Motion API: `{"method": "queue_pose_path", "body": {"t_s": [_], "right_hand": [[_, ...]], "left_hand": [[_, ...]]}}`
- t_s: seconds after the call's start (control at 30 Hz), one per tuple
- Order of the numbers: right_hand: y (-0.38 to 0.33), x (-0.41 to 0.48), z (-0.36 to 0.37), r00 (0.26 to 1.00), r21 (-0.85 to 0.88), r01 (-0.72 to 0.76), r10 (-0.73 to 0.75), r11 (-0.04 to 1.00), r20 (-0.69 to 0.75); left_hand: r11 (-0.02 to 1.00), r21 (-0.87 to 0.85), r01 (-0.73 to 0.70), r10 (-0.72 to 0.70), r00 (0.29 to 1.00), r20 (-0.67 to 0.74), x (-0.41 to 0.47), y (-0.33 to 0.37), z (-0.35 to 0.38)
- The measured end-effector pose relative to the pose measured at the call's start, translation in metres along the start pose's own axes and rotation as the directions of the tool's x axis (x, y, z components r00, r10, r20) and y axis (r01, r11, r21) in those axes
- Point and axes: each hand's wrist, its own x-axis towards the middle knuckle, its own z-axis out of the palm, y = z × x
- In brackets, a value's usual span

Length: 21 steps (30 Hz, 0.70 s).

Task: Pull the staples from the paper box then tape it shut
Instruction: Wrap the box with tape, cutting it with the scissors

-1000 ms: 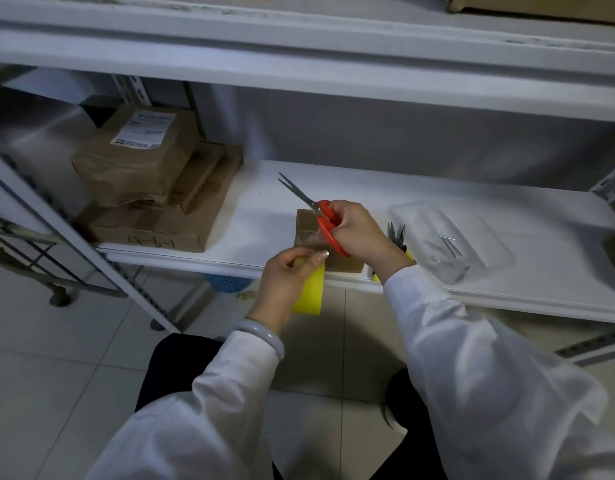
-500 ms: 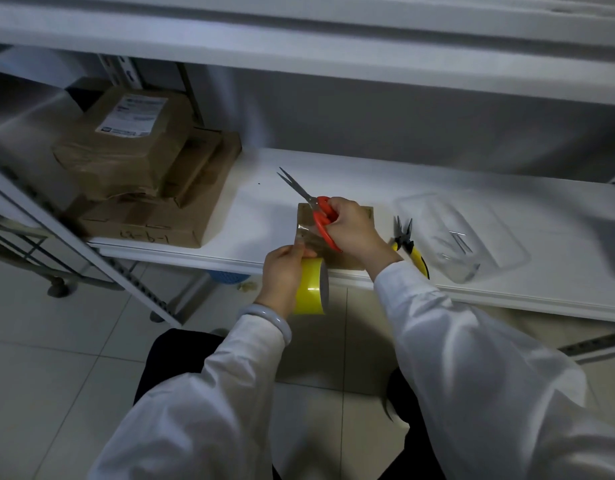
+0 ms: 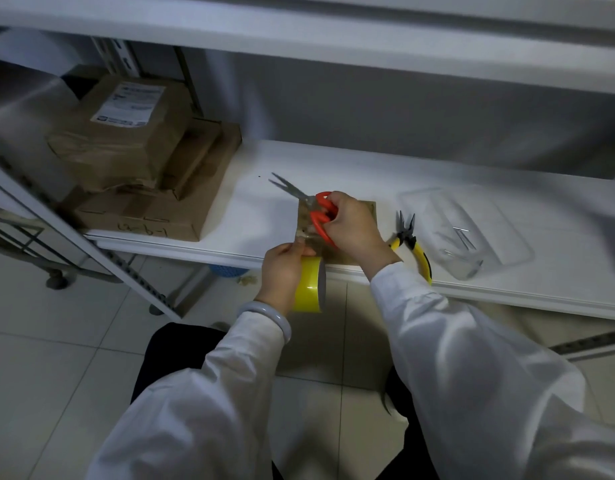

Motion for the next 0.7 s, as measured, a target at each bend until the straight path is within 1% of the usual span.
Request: {"method": "queue_pose_path", "body": {"t_s": [0.1, 0.27, 0.37, 0.4, 0.47, 0.5, 0.53, 0.6, 0.63, 0.7], "right_hand": [[-0.001, -0.002, -0.004, 1.000, 0.006, -0.004, 0.004, 1.000, -0.014], [0.000, -0.003, -0.012, 0.999, 0.004, 0.013, -0.014, 1.000, 0.029], [0.000, -0.005, -0.015, 0.999, -0.037, 0.025, -0.024, 0.999, 0.034], [0.000, -0.005, -0.013, 1.000, -0.020, 0.019, -0.019, 1.000, 0.019], [-0.004, -0.005, -0.009, 0.999, 0.097, -0.011, 0.015, 0.995, -0.041], [-0.005, -0.005, -0.006, 0.997, 0.122, -0.018, 0.027, 0.992, -0.073], [-0.006, -0.005, -0.002, 0.994, 0.076, -0.023, 0.031, 0.997, -0.103], [-0.006, -0.006, 0.006, 0.990, -0.137, -0.041, 0.022, 0.990, -0.140], [-0.006, -0.006, 0.007, 0.989, -0.200, -0.049, 0.019, 0.978, -0.148], [-0.006, -0.006, 0.009, 0.989, -0.220, -0.051, 0.019, 0.974, -0.144]], "left_hand": [[1.000, 0.005, -0.007, 0.007, 1.000, -0.011, 0.000, -0.002, 0.001], [1.000, -0.010, -0.008, 0.008, 1.000, 0.019, 0.000, -0.005, 0.002], [1.000, -0.011, 0.008, -0.008, 1.000, 0.022, 0.001, -0.005, 0.003], [1.000, -0.008, 0.010, -0.010, 1.000, 0.014, 0.001, -0.004, 0.004], [1.000, -0.008, -0.006, 0.006, 1.000, 0.002, 0.002, -0.005, 0.005], [1.000, -0.004, -0.015, 0.015, 1.000, -0.003, 0.002, -0.005, 0.005], [1.000, 0.000, -0.018, 0.018, 1.000, -0.010, 0.003, -0.005, 0.006], [1.000, -0.004, -0.018, 0.018, 1.000, -0.017, 0.003, -0.006, 0.006], [1.000, -0.011, -0.010, 0.010, 1.000, -0.013, 0.003, -0.006, 0.006], [1.000, -0.025, 0.011, -0.011, 1.000, 0.019, 0.003, -0.006, 0.003]]}}
